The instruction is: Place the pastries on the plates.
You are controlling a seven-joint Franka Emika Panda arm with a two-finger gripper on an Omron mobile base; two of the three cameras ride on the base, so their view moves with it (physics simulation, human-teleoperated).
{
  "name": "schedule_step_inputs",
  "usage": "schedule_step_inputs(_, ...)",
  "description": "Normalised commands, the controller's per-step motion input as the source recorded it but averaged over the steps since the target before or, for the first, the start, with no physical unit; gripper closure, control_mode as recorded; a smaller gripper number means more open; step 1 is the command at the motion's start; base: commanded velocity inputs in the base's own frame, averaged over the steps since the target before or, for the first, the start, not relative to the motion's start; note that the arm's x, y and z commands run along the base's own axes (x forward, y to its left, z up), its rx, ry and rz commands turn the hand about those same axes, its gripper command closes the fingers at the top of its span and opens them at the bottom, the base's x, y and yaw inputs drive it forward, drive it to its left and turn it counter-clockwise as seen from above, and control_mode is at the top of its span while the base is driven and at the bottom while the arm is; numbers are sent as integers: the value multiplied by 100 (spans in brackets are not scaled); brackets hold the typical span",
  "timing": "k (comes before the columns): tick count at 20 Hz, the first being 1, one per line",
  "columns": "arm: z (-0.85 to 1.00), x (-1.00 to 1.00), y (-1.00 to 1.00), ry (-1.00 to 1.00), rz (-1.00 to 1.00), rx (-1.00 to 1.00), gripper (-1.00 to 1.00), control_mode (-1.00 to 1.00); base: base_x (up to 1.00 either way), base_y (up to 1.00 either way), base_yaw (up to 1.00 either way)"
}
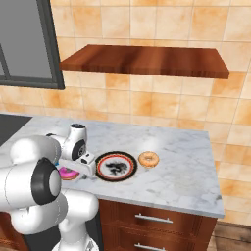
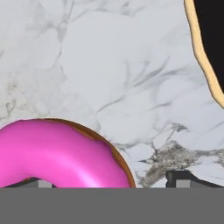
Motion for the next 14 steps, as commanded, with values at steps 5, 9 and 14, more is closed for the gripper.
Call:
schedule_step_inputs(5,0,-7,0,0,0,0,100,-100,0,0,0)
schedule_step_inputs(9,50,-15,14,-9,-6,0,100,-100,0,0,0)
schedule_step_inputs(14,77,1,30,-12,-11,0,100,-100,0,0,0)
